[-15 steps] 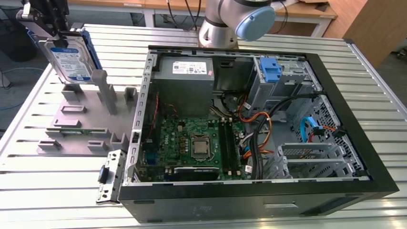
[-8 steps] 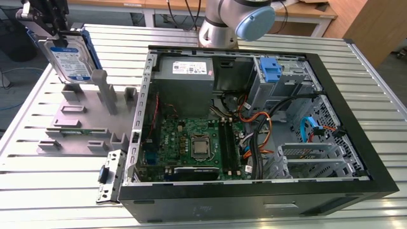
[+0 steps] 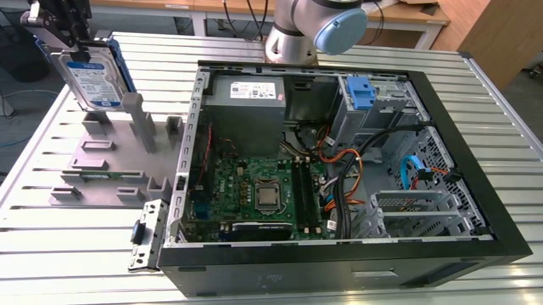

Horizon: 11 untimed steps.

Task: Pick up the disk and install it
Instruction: 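Pick up the disk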

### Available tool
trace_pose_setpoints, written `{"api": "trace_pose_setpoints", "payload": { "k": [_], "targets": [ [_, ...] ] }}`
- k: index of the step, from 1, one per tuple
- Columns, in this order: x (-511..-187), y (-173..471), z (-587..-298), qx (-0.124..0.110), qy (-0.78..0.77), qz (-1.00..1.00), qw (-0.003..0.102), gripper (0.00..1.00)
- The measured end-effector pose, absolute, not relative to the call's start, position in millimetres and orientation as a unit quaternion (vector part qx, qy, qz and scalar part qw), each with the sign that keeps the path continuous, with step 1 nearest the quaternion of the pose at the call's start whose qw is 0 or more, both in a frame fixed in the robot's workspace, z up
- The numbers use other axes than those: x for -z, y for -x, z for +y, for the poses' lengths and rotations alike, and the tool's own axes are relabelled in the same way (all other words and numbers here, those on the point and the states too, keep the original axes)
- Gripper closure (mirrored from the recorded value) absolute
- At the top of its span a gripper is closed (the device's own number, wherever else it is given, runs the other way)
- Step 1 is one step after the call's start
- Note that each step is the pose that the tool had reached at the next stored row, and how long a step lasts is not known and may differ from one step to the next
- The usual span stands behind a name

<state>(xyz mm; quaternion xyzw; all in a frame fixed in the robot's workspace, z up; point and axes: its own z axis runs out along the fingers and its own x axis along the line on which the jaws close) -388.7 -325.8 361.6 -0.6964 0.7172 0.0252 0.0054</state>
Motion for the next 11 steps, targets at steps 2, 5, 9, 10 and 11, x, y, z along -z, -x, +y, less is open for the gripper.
{"api": "trace_pose_setpoints", "payload": {
  "k": [2, 5, 9, 10, 11],
  "targets": [
    [-362.5, 388.7, -325.8, -0.025, 0.696, 0.717, 0.005, 0.65],
    [-364.1, 388.7, -325.8, -0.025, 0.696, 0.717, 0.005, 0.65],
    [-367.5, 388.7, -325.8, -0.025, 0.696, 0.717, 0.005, 0.65],
    [-368.5, 388.7, -325.8, -0.025, 0.696, 0.717, 0.005, 0.65],
    [-369.4, 388.7, -325.8, -0.025, 0.696, 0.717, 0.005, 0.65]
  ]
}}
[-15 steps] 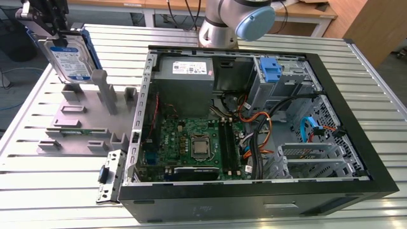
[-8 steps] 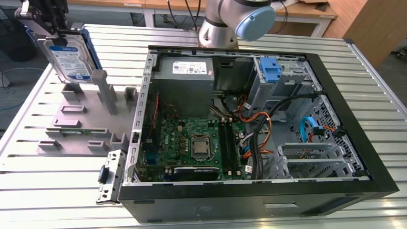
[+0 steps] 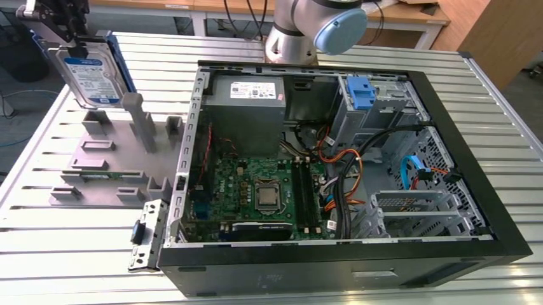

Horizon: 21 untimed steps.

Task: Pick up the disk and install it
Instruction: 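Pick up the disk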

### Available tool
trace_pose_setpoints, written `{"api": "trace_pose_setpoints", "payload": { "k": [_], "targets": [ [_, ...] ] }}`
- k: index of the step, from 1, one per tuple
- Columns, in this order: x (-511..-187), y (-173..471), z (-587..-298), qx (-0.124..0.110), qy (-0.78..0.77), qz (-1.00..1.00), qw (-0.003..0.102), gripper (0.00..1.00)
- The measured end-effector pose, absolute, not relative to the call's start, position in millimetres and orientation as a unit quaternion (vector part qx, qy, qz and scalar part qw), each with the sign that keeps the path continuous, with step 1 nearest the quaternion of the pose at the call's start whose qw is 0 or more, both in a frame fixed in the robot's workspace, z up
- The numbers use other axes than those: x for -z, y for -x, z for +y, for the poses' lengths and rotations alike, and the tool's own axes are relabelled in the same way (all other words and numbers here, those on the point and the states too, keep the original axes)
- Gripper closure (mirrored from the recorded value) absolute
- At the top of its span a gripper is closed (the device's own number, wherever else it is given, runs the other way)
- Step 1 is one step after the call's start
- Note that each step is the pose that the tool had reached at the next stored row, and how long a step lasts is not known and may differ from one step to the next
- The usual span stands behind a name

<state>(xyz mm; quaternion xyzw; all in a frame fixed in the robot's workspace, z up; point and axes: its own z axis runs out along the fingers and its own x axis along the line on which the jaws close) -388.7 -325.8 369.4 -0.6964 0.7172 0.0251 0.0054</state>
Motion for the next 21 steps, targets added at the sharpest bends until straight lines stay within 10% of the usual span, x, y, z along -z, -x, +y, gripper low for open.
{"api": "trace_pose_setpoints", "payload": {
  "k": [21],
  "targets": [
    [-394.6, 388.7, -325.8, -0.025, 0.696, 0.717, 0.005, 0.65]
  ]
}}
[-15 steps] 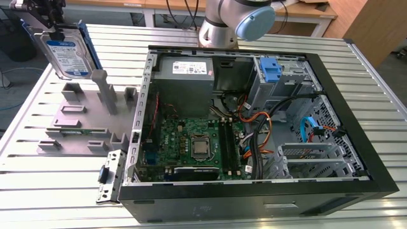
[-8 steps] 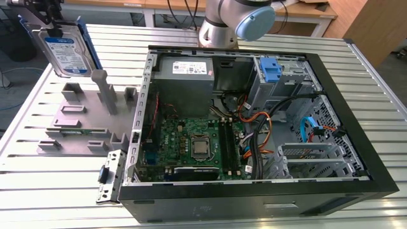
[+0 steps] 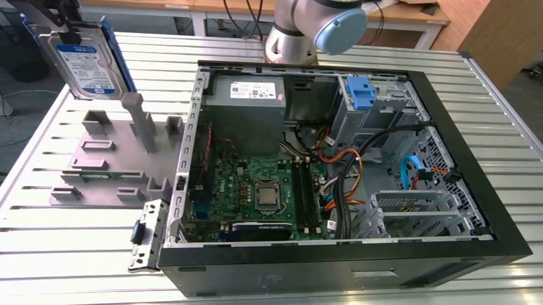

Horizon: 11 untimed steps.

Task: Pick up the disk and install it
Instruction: 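Pick up the disk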

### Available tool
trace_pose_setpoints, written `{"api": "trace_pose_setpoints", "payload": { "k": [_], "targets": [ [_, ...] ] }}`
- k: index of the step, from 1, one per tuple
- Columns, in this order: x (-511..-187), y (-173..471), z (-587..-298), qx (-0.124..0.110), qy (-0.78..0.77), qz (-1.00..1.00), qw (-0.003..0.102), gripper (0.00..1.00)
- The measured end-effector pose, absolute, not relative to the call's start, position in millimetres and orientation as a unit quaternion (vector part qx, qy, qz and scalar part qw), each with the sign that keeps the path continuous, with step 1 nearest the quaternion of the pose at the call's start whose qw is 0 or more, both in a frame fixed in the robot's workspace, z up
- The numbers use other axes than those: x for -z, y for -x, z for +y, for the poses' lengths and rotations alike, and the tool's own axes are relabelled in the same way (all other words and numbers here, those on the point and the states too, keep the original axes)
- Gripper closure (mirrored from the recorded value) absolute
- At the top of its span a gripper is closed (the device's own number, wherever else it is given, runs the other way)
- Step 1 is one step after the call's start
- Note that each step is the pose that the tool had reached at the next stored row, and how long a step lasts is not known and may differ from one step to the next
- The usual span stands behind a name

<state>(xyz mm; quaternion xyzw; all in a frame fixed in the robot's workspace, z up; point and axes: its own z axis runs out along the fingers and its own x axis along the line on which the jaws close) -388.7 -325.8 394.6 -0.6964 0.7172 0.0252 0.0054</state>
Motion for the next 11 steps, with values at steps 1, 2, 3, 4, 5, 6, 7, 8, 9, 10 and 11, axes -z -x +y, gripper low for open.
{"api": "trace_pose_setpoints", "payload": {
  "k": [1, 2, 3, 4, 5, 6, 7, 8, 9, 10, 11],
  "targets": [
    [-396.1, 388.7, -325.8, -0.025, 0.696, 0.717, 0.005, 0.65],
    [-397.4, 388.7, -325.8, -0.025, 0.696, 0.717, 0.005, 0.65],
    [-398.7, 388.7, -325.8, -0.025, 0.696, 0.717, 0.005, 0.65],
    [-400.0, 388.7, -325.8, -0.025, 0.696, 0.717, 0.005, 0.65],
    [-401.3, 388.7, -325.8, -0.025, 0.696, 0.717, 0.005, 0.65],
    [-402.7, 388.7, -325.8, -0.025, 0.696, 0.717, 0.005, 0.65],
    [-404.1, 388.7, -325.8, -0.025, 0.696, 0.717, 0.005, 0.65],
    [-405.5, 388.7, -325.8, -0.025, 0.696, 0.717, 0.005, 0.65],
    [-407.0, 388.7, -325.8, -0.025, 0.696, 0.717, 0.005, 0.65],
    [-408.4, 388.7, -325.8, -0.025, 0.696, 0.717, 0.005, 0.65],
    [-409.7, 388.7, -325.8, -0.025, 0.696, 0.717, 0.005, 0.65]
  ]
}}
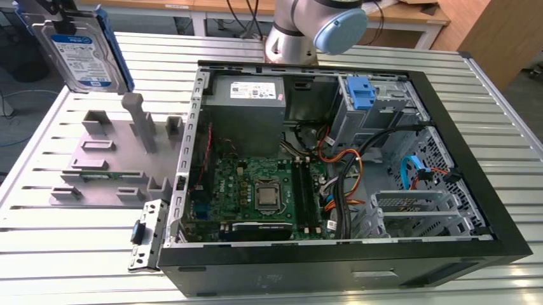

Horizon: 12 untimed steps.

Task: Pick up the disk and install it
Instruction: 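Pick up the disk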

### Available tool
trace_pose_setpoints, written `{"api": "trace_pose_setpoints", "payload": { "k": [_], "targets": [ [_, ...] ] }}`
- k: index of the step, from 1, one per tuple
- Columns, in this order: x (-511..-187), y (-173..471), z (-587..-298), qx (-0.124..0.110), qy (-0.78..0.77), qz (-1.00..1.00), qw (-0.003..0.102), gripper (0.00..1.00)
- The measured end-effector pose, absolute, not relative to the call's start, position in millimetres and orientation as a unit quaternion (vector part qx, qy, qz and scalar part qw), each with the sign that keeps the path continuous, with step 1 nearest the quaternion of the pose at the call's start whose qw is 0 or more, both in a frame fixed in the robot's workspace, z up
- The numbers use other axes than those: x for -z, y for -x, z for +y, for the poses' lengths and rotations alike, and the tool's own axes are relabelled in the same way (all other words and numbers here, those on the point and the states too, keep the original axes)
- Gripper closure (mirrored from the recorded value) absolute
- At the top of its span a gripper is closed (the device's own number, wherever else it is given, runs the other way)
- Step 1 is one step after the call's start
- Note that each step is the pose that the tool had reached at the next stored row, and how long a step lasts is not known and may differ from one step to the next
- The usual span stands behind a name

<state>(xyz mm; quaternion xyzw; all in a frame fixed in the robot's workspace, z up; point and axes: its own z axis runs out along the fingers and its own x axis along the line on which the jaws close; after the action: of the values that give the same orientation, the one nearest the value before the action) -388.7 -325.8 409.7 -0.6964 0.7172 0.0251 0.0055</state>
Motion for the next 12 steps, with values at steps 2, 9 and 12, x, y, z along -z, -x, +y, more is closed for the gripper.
{"api": "trace_pose_setpoints", "payload": {
  "k": [2, 9, 12],
  "targets": [
    [-411.9, 388.7, -325.8, -0.025, 0.696, 0.717, 0.006, 0.65],
    [-419.4, 388.7, -325.8, -0.025, 0.696, 0.717, 0.005, 0.65],
    [-421.8, 388.7, -325.8, -0.025, 0.696, 0.717, 0.005, 0.65]
  ]
}}
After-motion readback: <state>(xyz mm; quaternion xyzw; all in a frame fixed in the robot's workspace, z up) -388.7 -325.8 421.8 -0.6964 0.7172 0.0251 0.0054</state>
